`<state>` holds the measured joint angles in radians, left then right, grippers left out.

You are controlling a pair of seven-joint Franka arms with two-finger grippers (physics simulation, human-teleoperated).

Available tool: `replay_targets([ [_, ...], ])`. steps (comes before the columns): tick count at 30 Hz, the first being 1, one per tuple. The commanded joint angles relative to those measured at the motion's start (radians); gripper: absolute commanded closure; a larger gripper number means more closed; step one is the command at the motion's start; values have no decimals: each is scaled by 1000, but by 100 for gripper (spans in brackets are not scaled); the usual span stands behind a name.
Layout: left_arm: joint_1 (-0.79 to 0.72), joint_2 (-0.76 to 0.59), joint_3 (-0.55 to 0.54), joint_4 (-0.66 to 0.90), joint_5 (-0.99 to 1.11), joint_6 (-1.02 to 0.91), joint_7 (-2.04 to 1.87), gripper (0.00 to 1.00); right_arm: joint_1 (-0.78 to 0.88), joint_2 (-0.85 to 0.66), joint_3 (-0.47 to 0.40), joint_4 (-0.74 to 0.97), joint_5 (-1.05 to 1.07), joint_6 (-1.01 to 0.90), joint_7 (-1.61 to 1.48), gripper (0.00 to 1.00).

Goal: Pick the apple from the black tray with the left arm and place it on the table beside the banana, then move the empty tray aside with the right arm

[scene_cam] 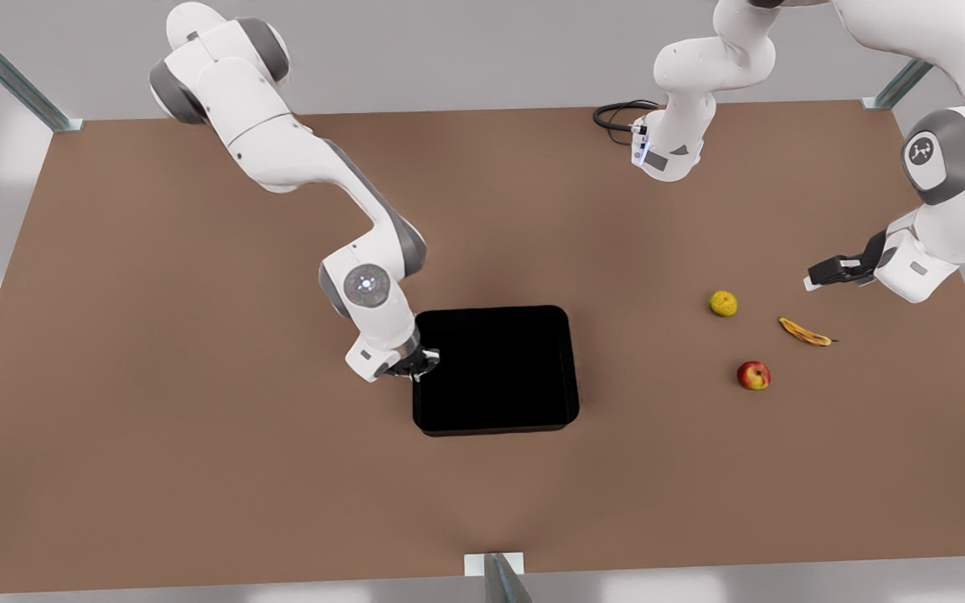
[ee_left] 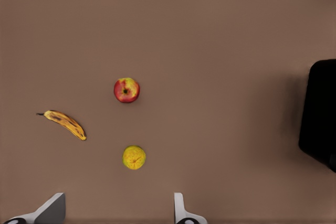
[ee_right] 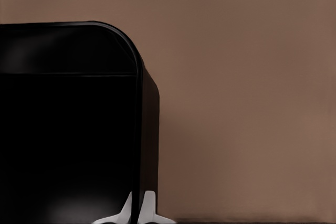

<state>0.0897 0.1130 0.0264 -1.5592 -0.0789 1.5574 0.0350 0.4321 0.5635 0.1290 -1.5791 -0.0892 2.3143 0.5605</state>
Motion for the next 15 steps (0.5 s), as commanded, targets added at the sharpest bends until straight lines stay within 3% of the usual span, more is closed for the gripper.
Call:
replay_targets([
  [1, 1, -1, 0, 1, 1, -2, -24, 0, -12, -20, -6, 1, 16, -156, -208, 86],
  [7, -1, 1, -2, 1, 1, -2, -24, 0, -15, -103, -190, 19, 118, -340, -600, 86],
  [15, -1, 8, -2, 2, 2, 3, -23, 0, -15, -116, -482, 54, 284, -400, -1171, 88],
])
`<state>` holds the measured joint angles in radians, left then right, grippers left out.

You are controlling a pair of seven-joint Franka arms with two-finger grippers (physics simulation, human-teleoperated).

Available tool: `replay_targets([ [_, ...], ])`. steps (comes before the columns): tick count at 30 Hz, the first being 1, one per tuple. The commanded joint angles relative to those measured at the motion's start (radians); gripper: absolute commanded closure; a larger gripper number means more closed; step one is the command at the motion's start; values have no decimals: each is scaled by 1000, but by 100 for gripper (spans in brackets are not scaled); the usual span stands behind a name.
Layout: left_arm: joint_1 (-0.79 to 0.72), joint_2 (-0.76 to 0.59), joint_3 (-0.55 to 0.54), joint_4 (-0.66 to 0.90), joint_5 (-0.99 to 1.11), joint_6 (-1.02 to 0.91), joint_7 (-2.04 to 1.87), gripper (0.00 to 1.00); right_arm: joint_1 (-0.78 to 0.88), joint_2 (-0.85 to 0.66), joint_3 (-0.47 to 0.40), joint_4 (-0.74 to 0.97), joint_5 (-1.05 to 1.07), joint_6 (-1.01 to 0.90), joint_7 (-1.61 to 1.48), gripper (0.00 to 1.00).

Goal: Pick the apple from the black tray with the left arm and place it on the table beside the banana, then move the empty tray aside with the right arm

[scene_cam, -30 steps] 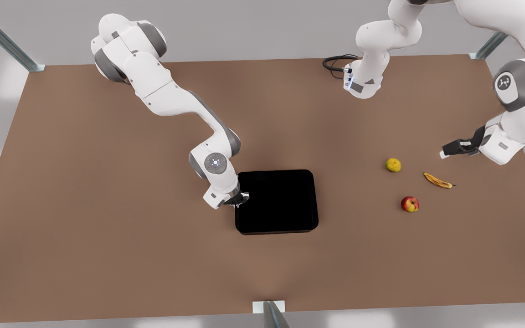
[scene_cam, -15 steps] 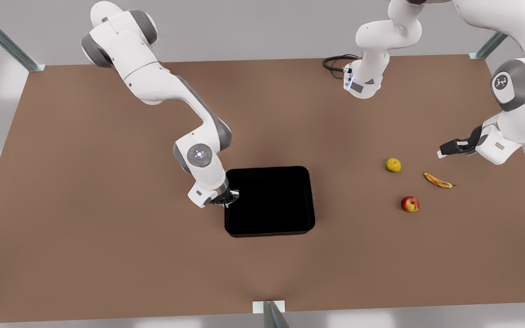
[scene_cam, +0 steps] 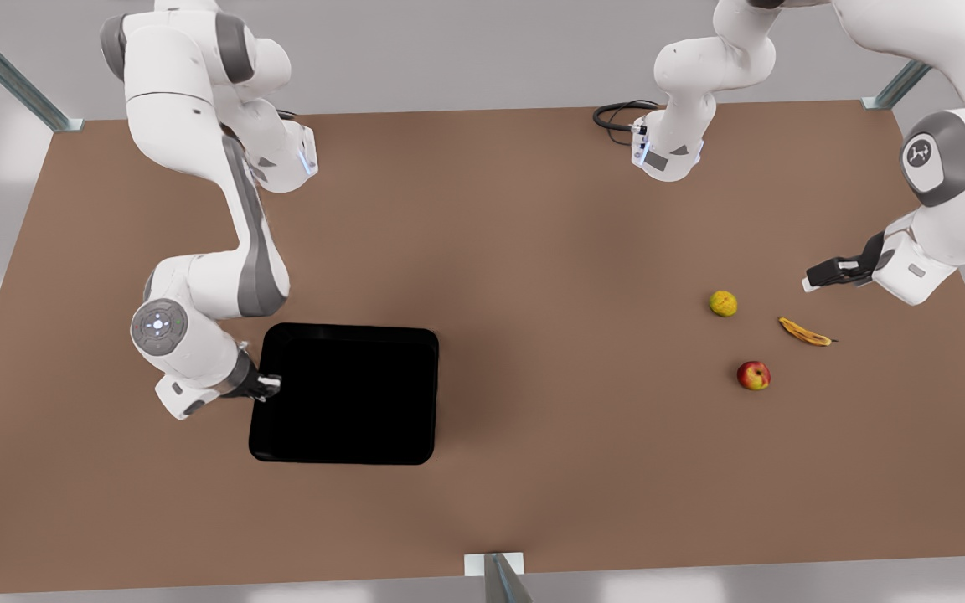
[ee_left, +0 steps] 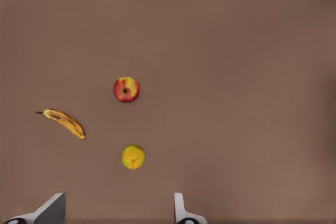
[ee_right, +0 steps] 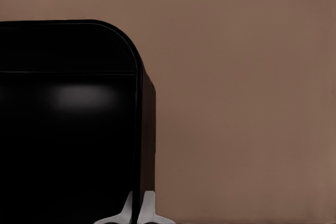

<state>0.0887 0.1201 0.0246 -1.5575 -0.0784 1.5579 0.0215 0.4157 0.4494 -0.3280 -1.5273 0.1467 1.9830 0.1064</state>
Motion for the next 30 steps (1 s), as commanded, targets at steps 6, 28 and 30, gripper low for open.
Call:
replay_targets([
  [6, -1, 6, 0, 13, 2, 4, -9, 0, -34, 6, -164, 2, 97, -69, -1010, 89],
  [28, -113, 35, 0, 57, 106, -1, -41, 0, -198, 236, -253, 84, 189, 19, -1102, 8],
  [30, -112, 35, 0, 59, 106, -2, -40, 0, -186, 207, -240, 98, 278, 5, -1076, 0],
])
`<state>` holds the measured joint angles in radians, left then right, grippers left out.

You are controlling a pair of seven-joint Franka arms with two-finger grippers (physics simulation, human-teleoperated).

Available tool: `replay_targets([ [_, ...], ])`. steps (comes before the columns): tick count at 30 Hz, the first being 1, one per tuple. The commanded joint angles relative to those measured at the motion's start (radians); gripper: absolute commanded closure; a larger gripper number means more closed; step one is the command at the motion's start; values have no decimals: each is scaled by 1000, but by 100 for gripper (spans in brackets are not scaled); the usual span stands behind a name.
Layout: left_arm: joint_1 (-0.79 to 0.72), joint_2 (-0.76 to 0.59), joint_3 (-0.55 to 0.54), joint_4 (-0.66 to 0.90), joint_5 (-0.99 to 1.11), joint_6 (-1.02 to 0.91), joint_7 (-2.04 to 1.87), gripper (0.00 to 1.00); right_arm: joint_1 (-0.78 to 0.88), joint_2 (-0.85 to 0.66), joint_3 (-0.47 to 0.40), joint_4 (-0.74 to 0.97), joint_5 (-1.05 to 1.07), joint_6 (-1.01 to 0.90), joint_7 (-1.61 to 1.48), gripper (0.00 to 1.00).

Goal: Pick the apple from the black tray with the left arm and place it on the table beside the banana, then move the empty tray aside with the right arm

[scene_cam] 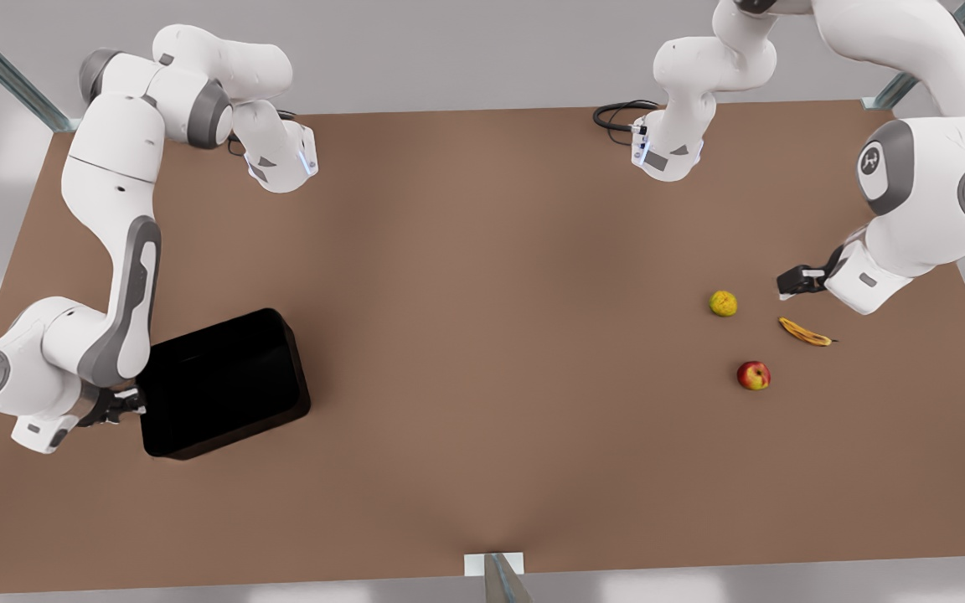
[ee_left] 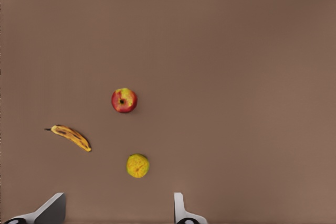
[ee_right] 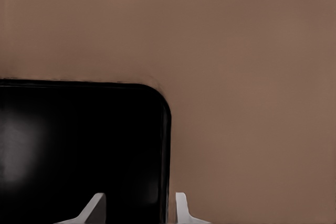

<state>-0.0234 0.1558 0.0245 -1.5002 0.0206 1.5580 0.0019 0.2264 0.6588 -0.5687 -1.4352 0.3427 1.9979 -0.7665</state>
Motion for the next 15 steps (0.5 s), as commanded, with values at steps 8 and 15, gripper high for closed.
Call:
replay_targets([
  [8, 0, 1, 0, 3, -1, -15, -22, 0, -318, -298, 658, 7, -353, -199, 398, 0],
  [15, -1, 1, 0, 3, -2, -16, -23, 0, -320, -292, 650, 50, -370, -211, 426, 0],
])
